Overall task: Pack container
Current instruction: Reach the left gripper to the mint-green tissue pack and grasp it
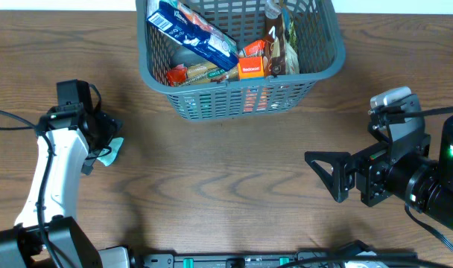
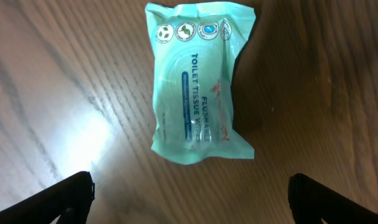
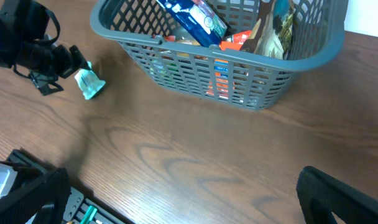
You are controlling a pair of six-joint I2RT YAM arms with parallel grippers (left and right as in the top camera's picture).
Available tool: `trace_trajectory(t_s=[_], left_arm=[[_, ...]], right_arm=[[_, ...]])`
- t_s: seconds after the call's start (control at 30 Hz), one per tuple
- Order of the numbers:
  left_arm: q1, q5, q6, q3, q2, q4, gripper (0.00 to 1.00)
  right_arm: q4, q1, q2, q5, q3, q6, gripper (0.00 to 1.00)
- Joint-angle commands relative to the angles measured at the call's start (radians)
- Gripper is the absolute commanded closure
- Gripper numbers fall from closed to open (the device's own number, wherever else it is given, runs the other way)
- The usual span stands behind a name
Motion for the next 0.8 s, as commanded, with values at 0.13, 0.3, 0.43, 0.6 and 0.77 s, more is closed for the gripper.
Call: trace_trajectory(t_s=[0.13, 0.3, 0.43, 0.6, 0.77], left_arm=[[0.032, 0.022, 0.047, -0.011, 0.116, 0.073, 0.01], [0.045, 0.051, 0.081, -0.011, 0.198, 0.154, 0.01], [0.066, 0.07, 0.097, -0.011, 0.248, 0.182, 0.01], [0.097, 0.116, 0.122, -0.011, 0.301, 0.24, 0.0], [0.101, 0.119, 0.138, -0.011, 0.317, 0.283, 0.04]], right_arm=[[-0.002, -0.008, -0.001, 0.002, 0.008, 0.012, 0.01], [-0.002, -0.008, -0.001, 0.002, 0.008, 0.012, 0.01], [-0.002, -0.008, -0.001, 0.002, 0.008, 0.012, 0.01], [-0.002, -0.008, -0.001, 0.002, 0.008, 0.012, 0.01], [-0.002, -0.008, -0.001, 0.002, 0.008, 0.012, 0.01]])
